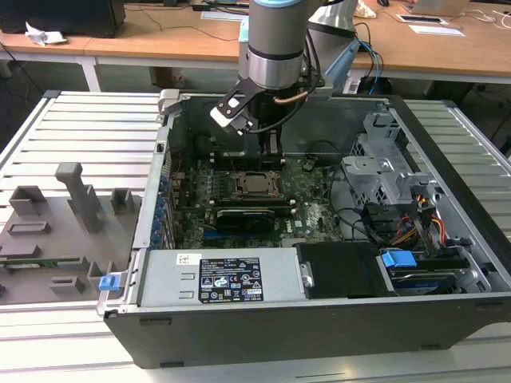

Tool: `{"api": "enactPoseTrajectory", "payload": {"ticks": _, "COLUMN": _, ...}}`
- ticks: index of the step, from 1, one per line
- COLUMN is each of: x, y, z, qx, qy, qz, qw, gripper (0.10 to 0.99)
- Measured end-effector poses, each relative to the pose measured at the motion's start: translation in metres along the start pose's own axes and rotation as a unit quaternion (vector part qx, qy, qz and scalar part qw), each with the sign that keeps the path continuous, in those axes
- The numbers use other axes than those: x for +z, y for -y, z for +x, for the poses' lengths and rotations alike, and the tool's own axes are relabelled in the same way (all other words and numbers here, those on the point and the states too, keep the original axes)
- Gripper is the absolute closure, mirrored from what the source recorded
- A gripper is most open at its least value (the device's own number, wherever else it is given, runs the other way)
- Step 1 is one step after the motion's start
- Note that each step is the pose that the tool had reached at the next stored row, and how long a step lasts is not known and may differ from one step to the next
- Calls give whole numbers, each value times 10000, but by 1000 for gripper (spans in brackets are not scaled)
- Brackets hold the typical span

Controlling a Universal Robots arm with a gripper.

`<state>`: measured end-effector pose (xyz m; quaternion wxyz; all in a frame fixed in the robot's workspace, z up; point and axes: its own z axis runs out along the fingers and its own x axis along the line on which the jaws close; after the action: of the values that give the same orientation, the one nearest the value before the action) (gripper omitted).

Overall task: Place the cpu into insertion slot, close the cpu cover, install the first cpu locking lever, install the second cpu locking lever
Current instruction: 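Close the cpu cover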

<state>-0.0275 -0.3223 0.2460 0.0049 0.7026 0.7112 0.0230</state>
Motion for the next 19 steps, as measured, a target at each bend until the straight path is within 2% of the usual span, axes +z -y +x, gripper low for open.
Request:
{"api": "enactPoseTrajectory", "payload": {"ticks": 3, "x": 99, "y": 37, "z": -2, "qx": 0, "qy": 0, "qz": 1, "qw": 10000, "gripper": 980}}
{"api": "enactPoseTrajectory", "payload": {"ticks": 5, "x": 122, "y": 57, "z": -3, "qx": 0, "qy": -10, "qz": 1, "qw": 10000, "gripper": 980}}
{"api": "enactPoseTrajectory", "payload": {"ticks": 9, "x": 154, "y": 149, "z": -2, "qx": 1, "qy": -29, "qz": 0, "qw": 10000, "gripper": 980}}
{"api": "enactPoseTrajectory", "payload": {"ticks": 12, "x": 224, "y": 201, "z": -3, "qx": 1, "qy": -29, "qz": 0, "qw": 10000, "gripper": 980}}
{"api": "enactPoseTrajectory", "payload": {"ticks": 13, "x": 282, "y": 226, "z": -5, "qx": 0, "qy": -30, "qz": 0, "qw": 10000, "gripper": 980}}
{"api": "enactPoseTrajectory", "payload": {"ticks": 19, "x": 323, "y": 285, "z": -5, "qx": -6, "qy": -31, "qz": 0, "qw": 10000, "gripper": 980}}
